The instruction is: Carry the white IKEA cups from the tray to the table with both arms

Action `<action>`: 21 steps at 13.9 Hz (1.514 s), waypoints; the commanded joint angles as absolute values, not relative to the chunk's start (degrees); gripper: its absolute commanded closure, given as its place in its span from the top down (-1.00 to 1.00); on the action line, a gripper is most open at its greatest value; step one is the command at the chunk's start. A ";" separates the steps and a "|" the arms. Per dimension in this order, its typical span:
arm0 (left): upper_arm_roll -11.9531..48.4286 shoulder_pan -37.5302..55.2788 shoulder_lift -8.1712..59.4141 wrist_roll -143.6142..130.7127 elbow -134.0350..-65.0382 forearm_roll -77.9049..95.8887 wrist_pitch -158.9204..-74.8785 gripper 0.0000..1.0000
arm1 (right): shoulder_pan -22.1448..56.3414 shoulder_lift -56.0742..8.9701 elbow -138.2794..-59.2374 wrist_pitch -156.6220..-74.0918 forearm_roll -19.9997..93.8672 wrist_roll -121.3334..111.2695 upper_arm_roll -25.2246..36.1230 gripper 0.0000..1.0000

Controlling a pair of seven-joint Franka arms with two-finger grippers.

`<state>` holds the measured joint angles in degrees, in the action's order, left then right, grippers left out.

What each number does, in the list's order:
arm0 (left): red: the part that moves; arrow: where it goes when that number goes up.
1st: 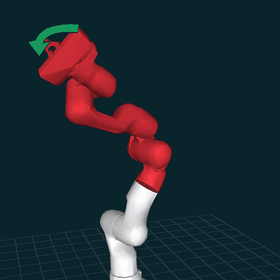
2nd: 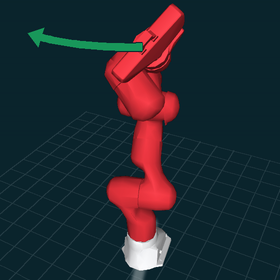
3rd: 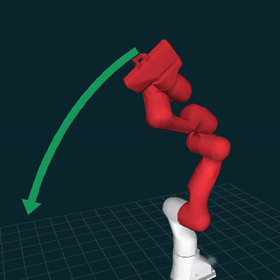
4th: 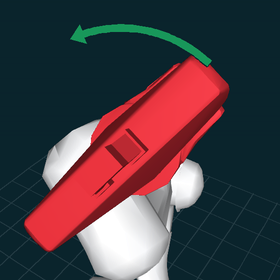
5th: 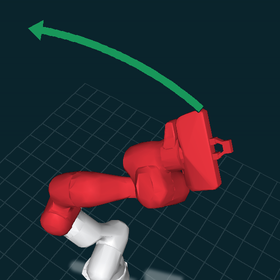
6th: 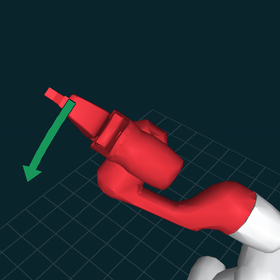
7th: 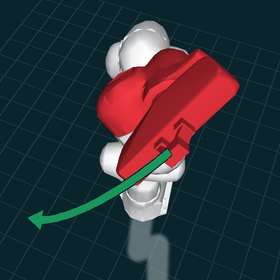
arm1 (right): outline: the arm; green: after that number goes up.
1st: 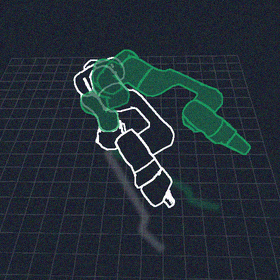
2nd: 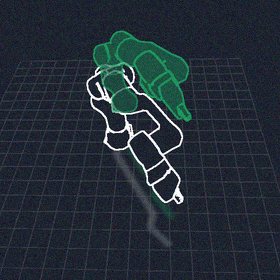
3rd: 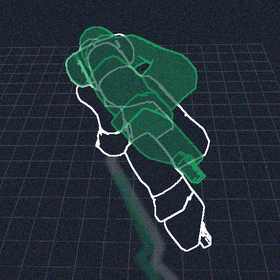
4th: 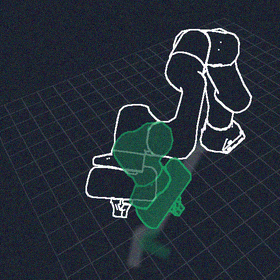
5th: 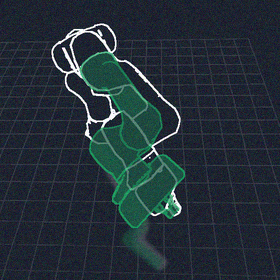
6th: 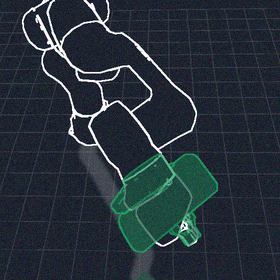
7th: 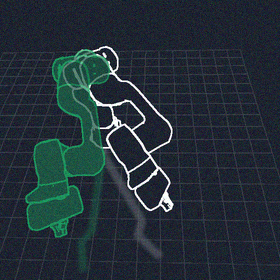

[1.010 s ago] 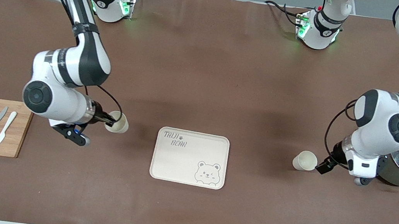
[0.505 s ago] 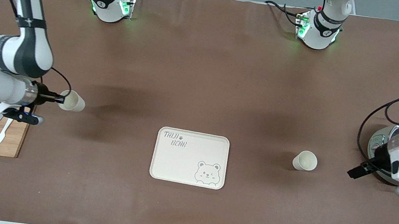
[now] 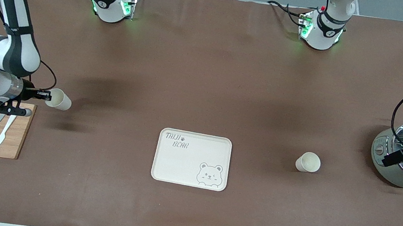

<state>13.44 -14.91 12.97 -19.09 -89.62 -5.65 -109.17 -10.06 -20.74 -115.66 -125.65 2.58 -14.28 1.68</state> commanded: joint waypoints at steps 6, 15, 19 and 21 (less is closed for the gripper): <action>12.74 -15.90 8.79 -12.31 -84.39 -6.77 -103.02 1.00 | -12.66 -19.69 -120.67 -131.57 1.32 -16.52 0.44 -0.11; 13.62 -16.08 6.07 -9.32 -84.02 -6.33 -95.80 1.00 | -12.31 -20.22 -102.07 -112.61 2.46 -16.08 0.09 1.00; 11.18 -11.98 3.43 -8.44 -84.55 -4.57 -91.44 1.00 | -8.01 -23.19 -84.78 -101.82 1.24 -15.82 0.00 1.00; 3.64 -3.74 1.07 -8.35 -85.42 -2.83 -86.33 1.00 | -7.38 -23.55 -76.33 -96.26 0.18 -15.65 0.09 1.00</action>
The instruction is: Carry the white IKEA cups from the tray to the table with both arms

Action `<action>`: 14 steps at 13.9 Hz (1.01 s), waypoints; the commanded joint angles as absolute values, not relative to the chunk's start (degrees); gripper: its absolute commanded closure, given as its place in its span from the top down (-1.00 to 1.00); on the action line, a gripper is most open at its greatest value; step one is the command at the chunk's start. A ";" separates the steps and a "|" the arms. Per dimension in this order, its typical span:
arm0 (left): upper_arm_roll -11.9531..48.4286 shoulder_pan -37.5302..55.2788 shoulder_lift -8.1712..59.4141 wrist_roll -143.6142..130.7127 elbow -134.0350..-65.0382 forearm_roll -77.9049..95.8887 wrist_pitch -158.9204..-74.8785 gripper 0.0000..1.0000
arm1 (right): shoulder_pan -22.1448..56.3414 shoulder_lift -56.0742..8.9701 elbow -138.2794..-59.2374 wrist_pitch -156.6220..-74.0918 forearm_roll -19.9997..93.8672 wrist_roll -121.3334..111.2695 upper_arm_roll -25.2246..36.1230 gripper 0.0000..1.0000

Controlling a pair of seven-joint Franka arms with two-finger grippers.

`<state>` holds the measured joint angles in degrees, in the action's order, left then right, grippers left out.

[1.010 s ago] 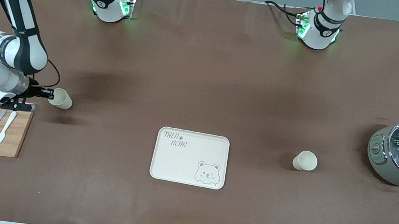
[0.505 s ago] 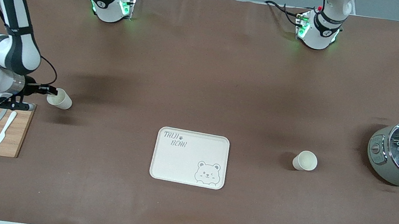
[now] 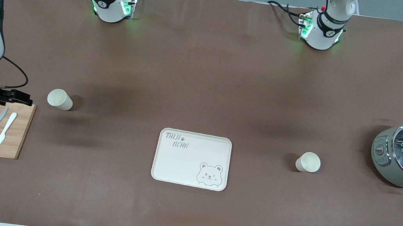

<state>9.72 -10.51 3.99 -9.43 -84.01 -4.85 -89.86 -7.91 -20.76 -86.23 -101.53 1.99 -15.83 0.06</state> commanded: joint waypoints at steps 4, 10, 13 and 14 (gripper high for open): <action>-1.92 2.27 -4.29 -9.31 -91.65 1.76 -85.60 1.00 | -2.20 -20.50 -67.59 -92.13 -6.06 -15.73 -0.09 1.00; -0.62 2.81 -9.23 -9.67 -97.29 1.32 -87.54 1.00 | 1.66 -10.12 -67.85 -77.63 -2.99 7.78 -0.44 1.00; 2.62 2.64 -9.05 -9.93 -97.21 -1.92 -87.63 1.00 | 2.02 -5.90 -69.77 -73.84 -2.90 7.91 -0.35 1.00; 2.98 2.55 -8.97 -10.02 -97.29 -2.28 -87.89 1.00 | 2.02 -4.15 -72.22 -73.92 -2.99 7.48 -0.26 1.00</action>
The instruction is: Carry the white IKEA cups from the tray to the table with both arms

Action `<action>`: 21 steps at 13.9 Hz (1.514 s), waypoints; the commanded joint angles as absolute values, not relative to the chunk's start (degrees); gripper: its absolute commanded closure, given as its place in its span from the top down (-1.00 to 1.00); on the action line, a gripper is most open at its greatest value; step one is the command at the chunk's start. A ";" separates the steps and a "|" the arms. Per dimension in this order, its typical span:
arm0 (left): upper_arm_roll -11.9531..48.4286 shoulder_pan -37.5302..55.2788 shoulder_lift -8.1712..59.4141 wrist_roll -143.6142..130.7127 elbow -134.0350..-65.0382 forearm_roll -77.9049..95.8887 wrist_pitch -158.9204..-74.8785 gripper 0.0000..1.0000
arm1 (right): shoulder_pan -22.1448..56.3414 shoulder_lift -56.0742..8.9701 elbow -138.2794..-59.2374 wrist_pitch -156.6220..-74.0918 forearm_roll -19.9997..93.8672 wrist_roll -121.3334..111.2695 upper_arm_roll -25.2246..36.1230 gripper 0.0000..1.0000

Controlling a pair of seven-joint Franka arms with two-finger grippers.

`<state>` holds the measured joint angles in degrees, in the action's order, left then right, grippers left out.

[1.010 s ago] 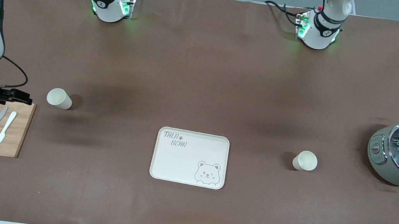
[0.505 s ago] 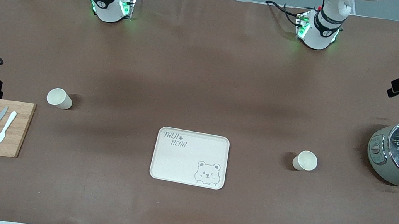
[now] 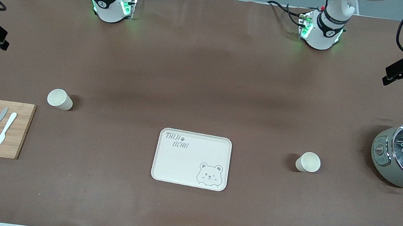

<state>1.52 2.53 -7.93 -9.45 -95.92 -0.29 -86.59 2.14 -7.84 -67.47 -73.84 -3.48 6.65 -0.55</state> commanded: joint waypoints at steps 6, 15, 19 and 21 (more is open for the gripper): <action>2.99 2.37 -8.09 -9.93 -97.03 -2.29 -88.94 1.00 | -1.23 3.95 -85.07 -77.43 -2.64 -0.88 0.26 1.00; 2.99 2.46 -7.56 -9.76 -96.69 -2.29 -90.35 1.00 | -3.43 3.43 -84.90 -78.22 -2.20 -0.44 0.00 1.00; 2.73 2.29 -7.29 -9.58 -96.33 -1.85 -90.35 1.00 | -3.43 3.34 -84.90 -78.40 -2.20 -0.44 0.00 1.00; 2.64 1.76 -7.56 -8.88 -96.33 -1.85 -89.48 1.00 | -3.34 3.34 -84.82 -78.57 -2.11 -0.44 0.00 1.00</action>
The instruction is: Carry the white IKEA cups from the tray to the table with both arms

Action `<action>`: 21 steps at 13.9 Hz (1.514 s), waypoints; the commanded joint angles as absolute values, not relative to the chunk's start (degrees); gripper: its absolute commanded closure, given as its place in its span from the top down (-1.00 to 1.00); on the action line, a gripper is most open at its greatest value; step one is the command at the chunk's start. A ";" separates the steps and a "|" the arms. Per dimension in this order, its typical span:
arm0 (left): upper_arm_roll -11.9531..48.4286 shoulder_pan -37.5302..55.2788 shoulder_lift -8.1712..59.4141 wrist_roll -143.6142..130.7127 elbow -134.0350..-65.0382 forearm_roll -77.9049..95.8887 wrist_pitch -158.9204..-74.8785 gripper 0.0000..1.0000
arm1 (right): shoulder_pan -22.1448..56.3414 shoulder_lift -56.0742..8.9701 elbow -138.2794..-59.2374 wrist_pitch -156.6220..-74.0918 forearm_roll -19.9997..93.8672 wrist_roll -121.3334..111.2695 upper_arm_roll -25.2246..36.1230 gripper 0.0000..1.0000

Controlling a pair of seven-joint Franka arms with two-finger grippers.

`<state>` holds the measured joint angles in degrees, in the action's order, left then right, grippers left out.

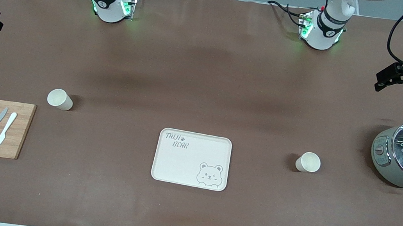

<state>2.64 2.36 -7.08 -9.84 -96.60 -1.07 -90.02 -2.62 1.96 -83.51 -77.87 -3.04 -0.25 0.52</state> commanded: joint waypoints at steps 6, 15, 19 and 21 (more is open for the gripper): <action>2.64 1.49 -7.30 -9.31 -96.07 -1.85 -89.30 1.00 | -3.43 3.25 -84.73 -78.58 -1.76 -0.44 0.00 1.00; 2.29 1.05 -6.24 -8.44 -94.58 -2.29 -89.21 1.00 | -3.34 3.25 -84.64 -78.49 -1.67 -0.44 0.00 1.00; 2.11 0.62 -5.80 -8.52 -93.60 -2.37 -89.30 1.00 | -3.34 3.25 -84.64 -78.49 -1.67 -0.44 0.00 1.00; 2.11 0.44 -5.27 -8.53 -92.73 -2.37 -89.30 1.00 | -3.34 3.25 -84.64 -78.40 -1.67 -0.44 0.00 1.00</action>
<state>2.02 0.80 -6.54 -9.20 -95.01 -1.08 -89.90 -2.62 1.96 -83.51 -78.11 -2.78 -0.25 0.48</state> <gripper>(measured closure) 0.000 0.000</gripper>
